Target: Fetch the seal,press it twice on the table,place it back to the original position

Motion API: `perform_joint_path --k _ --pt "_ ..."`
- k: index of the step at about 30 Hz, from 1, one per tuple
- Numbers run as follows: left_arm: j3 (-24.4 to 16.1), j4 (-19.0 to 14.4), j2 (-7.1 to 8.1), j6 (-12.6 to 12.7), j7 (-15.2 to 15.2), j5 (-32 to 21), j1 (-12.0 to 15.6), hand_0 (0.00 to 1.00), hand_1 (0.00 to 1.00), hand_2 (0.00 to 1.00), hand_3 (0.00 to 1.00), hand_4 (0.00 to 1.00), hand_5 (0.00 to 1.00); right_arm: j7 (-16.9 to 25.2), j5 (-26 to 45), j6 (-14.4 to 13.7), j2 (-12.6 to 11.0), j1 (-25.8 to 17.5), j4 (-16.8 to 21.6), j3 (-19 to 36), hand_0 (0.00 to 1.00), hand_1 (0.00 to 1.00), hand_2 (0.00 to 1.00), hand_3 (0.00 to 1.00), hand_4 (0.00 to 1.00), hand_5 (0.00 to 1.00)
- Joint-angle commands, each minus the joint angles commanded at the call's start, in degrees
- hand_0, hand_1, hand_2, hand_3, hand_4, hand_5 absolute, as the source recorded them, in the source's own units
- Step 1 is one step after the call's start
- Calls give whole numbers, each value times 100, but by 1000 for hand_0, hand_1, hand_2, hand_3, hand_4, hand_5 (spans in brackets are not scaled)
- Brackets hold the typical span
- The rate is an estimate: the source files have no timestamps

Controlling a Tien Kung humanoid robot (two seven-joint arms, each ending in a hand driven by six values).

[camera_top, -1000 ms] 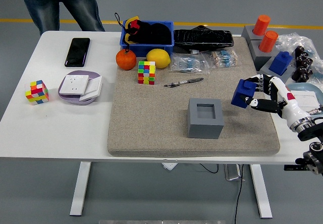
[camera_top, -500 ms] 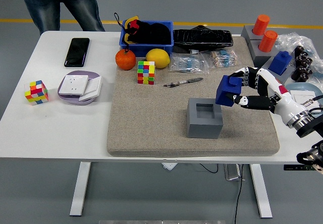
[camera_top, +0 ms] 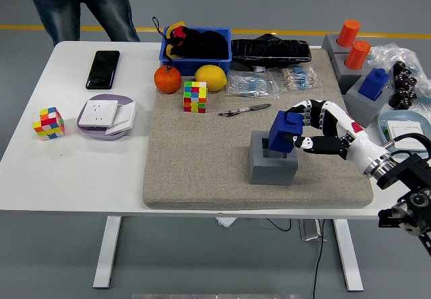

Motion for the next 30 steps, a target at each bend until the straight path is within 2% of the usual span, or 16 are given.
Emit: perform_joint_path --k 4,15,30 --pt "-21 -3 6 2 -7 10 -20 787 747 745 776 792 485 -21 154 102 -35 134 -129 -177 587 450 442 439 717 2" --pt "-6 1 15 -6 -8 6 -10 787 747 744 776 793 484 -28 412 249 -145 290 -172 -519 584 450 441 443 719 2" --pt "1 -1 25 -19 -12 5 -8 787 747 744 777 793 484 95 448 261 -18 689 -669 -655 578 447 439 445 720 2"
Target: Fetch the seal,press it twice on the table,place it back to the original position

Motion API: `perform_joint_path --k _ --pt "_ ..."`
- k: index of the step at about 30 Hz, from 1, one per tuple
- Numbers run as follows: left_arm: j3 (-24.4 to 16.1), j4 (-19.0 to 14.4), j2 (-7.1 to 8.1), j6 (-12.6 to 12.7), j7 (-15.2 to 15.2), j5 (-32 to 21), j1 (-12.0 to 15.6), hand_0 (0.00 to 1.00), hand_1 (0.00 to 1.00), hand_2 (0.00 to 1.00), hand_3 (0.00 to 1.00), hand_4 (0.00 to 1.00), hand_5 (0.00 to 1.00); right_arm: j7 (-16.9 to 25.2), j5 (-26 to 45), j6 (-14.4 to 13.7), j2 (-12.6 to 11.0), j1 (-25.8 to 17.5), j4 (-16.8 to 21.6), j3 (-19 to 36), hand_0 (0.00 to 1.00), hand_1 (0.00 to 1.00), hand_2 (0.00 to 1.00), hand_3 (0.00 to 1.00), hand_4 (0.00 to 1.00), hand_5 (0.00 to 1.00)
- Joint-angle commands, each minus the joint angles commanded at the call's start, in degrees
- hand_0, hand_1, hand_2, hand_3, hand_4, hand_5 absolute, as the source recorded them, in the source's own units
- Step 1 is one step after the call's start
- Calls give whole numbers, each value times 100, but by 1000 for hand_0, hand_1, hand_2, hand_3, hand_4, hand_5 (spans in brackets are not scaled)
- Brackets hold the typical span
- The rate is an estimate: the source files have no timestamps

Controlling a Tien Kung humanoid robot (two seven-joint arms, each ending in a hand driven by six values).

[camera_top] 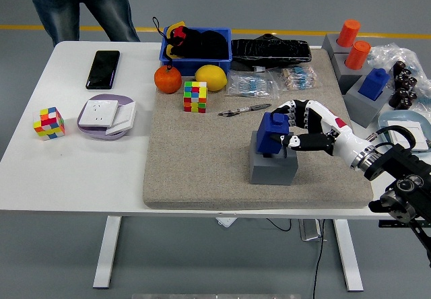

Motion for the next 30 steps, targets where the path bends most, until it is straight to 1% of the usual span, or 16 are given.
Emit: perform_joint_path --k 16,24,30 --pt "-14 2 -6 -12 -3 11 -11 786 748 744 777 795 484 24 32 158 -83 23 -166 -15 575 443 435 445 725 2" --pt "-15 6 -14 -17 -3 6 2 788 747 744 777 796 483 -6 17 237 -138 -22 -137 3 565 439 428 444 731 2" --pt "-20 6 -12 -21 -3 11 -7 788 747 744 777 796 483 34 3 262 -134 -49 -140 20 565 439 428 444 731 2"
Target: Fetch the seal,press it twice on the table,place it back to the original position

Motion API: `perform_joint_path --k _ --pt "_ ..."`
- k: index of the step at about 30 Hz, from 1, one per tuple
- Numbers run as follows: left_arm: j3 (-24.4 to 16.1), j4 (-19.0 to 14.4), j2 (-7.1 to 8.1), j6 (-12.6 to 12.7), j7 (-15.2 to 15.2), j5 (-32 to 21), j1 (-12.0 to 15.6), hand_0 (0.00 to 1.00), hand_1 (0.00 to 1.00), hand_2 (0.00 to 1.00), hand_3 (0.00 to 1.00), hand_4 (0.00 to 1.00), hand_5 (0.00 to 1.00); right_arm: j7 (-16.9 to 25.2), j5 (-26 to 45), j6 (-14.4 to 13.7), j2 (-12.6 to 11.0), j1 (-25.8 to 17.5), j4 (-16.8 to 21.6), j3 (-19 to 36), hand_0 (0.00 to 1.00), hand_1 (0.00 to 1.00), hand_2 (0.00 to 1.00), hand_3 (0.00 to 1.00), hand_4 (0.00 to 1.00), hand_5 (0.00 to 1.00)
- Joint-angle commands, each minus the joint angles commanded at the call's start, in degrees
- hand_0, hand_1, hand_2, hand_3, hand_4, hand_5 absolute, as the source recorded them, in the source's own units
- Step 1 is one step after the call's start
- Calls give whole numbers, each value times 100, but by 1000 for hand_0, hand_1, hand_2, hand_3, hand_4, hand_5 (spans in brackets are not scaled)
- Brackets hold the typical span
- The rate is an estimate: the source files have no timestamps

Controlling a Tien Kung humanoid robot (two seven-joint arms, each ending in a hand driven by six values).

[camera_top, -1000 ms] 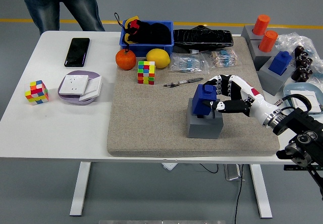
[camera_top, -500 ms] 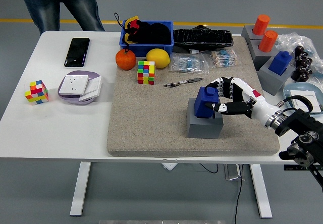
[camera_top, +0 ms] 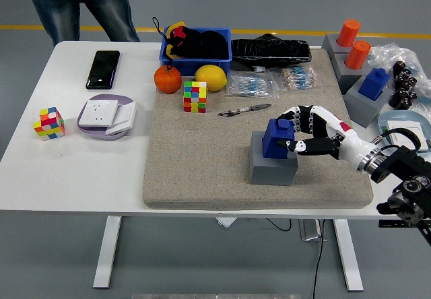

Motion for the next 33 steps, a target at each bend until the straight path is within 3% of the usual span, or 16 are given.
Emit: perform_joint_path --k 24,25,30,31,33 --pt "0 -3 -4 -9 0 4 -6 788 747 744 777 796 481 61 -87 -128 31 65 -92 -127 614 494 488 489 715 2" --pt "3 -4 -4 -10 0 2 -8 787 748 745 777 796 481 57 -89 -133 32 69 -90 -129 677 571 564 593 897 2" --pt "10 -4 1 -16 3 -1 -9 787 748 745 777 796 481 47 -96 -169 33 77 -92 -144 677 571 564 593 897 2" --pt "8 -4 2 -17 2 0 -9 787 747 745 777 796 480 47 -98 -162 33 77 -93 -143 734 678 664 670 968 2" --pt "9 -3 4 -17 2 0 -12 787 747 745 777 796 480 43 -112 -131 29 77 -88 -142 734 678 664 670 968 2"
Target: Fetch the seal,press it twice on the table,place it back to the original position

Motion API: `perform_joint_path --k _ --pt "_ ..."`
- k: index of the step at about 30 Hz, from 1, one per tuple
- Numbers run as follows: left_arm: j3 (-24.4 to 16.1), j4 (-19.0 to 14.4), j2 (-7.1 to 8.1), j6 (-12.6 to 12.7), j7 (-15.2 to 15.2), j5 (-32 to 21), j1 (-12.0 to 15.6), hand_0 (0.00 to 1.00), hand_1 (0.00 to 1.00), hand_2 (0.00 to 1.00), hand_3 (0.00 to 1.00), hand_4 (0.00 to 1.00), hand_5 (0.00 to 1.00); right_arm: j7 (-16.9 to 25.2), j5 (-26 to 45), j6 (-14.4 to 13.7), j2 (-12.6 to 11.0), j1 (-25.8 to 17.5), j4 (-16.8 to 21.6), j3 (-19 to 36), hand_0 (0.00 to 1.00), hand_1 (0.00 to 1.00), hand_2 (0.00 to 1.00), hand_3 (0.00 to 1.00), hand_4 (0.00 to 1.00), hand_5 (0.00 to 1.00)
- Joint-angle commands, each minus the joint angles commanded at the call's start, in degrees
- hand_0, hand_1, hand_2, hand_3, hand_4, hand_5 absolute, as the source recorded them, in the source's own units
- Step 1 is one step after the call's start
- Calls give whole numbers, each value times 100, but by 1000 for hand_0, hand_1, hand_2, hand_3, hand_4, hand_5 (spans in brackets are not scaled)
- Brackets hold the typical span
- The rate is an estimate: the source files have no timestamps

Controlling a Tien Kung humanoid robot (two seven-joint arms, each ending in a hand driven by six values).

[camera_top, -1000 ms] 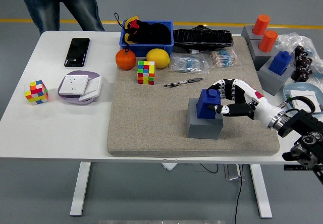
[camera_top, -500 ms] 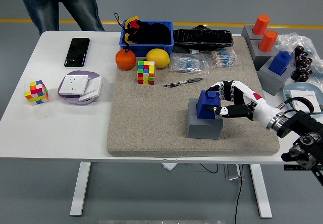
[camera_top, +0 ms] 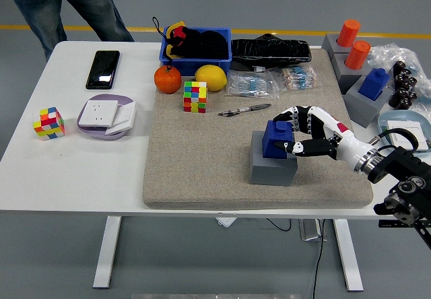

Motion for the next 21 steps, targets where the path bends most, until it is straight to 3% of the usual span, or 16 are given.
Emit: perform_joint_path --k 3,4,9,10,15,16,21 --pt "0 0 -1 -2 0 -4 3 787 747 745 777 796 480 -5 -21 39 1 2 3 -9 734 678 664 670 968 2" --pt "3 1 -3 -4 1 -6 4 787 747 745 777 796 480 -3 -35 56 2 2 1 -10 763 744 732 753 998 2" --pt "0 -1 -6 -10 3 -2 3 787 747 745 777 796 480 15 -59 142 0 2 8 -21 763 744 732 753 998 2" --pt "1 -1 -6 -11 4 -1 4 787 748 745 776 796 479 14 -72 143 0 3 11 -22 841 838 833 854 998 250" --pt "1 -2 -7 -17 4 -1 5 787 748 745 776 796 479 -10 -90 173 -1 3 29 -21 841 838 833 854 998 250" --pt "-2 -3 -8 -19 4 1 5 787 748 745 775 796 478 -21 -99 177 -2 1 38 -20 942 940 938 945 998 417" --pt "-2 -2 -10 -23 3 -3 0 787 748 745 775 796 478 -58 -256 144 -3 7 83 9 942 940 938 945 998 417"
